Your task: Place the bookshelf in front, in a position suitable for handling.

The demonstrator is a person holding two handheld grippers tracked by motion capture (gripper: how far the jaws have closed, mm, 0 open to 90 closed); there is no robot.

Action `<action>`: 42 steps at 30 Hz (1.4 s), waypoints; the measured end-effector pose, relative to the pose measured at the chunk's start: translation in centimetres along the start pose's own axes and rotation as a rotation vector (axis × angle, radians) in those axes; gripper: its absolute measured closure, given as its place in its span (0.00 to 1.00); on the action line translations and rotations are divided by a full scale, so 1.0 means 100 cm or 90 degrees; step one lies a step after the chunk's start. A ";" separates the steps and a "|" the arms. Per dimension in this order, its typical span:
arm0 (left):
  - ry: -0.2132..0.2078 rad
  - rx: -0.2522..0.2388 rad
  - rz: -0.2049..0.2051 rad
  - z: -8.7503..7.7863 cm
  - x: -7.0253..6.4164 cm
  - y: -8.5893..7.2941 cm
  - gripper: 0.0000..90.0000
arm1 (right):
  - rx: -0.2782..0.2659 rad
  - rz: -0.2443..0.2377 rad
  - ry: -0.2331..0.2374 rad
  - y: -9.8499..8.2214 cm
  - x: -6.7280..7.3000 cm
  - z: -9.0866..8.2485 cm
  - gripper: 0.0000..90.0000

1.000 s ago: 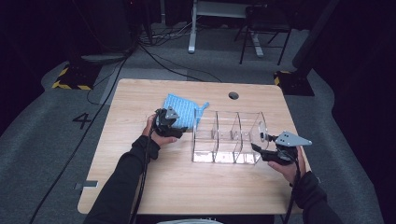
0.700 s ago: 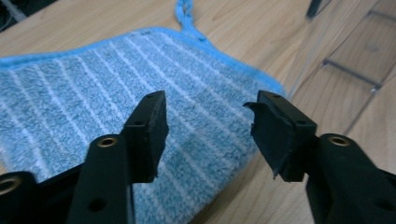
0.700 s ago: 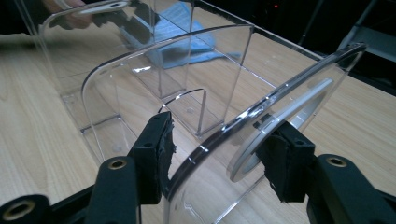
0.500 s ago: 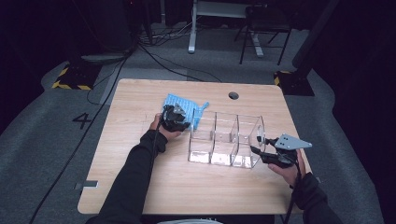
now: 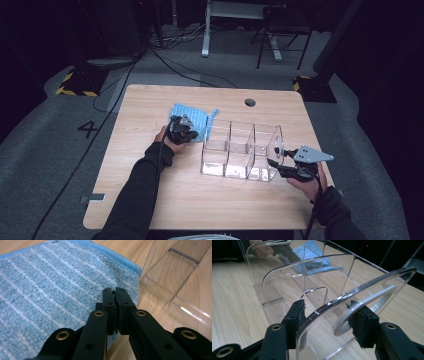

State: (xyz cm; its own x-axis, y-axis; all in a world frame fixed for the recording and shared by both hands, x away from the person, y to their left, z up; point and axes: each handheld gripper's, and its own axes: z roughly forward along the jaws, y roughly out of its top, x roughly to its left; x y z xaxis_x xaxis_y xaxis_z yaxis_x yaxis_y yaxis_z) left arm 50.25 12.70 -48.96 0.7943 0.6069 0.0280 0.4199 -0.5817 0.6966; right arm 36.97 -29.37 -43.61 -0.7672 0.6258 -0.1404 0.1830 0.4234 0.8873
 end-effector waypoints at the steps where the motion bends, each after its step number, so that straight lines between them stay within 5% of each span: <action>1: 0.005 0.005 0.000 -0.003 0.000 -0.003 0.97 | -0.002 0.001 0.000 0.000 0.000 0.000 0.54; 6: 0.001 0.029 -0.002 -0.027 -0.002 -0.022 0.97 | -0.001 0.000 0.000 0.000 0.001 -0.001 0.54; 16: -0.026 0.042 0.008 -0.064 -0.029 -0.058 0.97 | -0.001 -0.002 -0.003 -0.001 0.003 -0.002 0.54; 30: -0.111 0.043 0.066 -0.086 -0.122 -0.078 0.95 | 0.001 -0.004 -0.030 -0.003 0.016 -0.008 0.54; 32: -0.094 0.053 0.077 -0.088 -0.134 -0.077 0.89 | 0.002 -0.005 -0.031 -0.003 0.018 -0.008 0.53; 34: -0.073 0.056 0.064 -0.089 -0.141 -0.077 0.65 | 0.003 -0.004 -0.033 -0.003 0.019 -0.009 0.53; 37: 0.006 0.074 0.075 -0.093 -0.152 -0.079 0.36 | 0.004 -0.005 -0.026 -0.002 0.020 -0.009 0.52; 38: 0.006 0.074 0.075 -0.093 -0.152 -0.079 0.28 | 0.004 -0.005 -0.026 -0.002 0.020 -0.009 0.52; 42: 0.047 0.090 0.045 -0.091 -0.142 -0.086 0.24 | 0.003 -0.005 -0.012 -0.002 0.021 -0.010 0.51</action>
State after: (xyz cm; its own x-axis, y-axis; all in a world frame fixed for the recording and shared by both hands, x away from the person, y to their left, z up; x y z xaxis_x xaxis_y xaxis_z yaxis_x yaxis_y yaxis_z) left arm 31.34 14.02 -48.77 0.7919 0.5967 0.1300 0.4258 -0.6921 0.5829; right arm 34.69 -28.77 -43.70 -0.7571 0.6347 -0.1552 0.1803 0.4312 0.8840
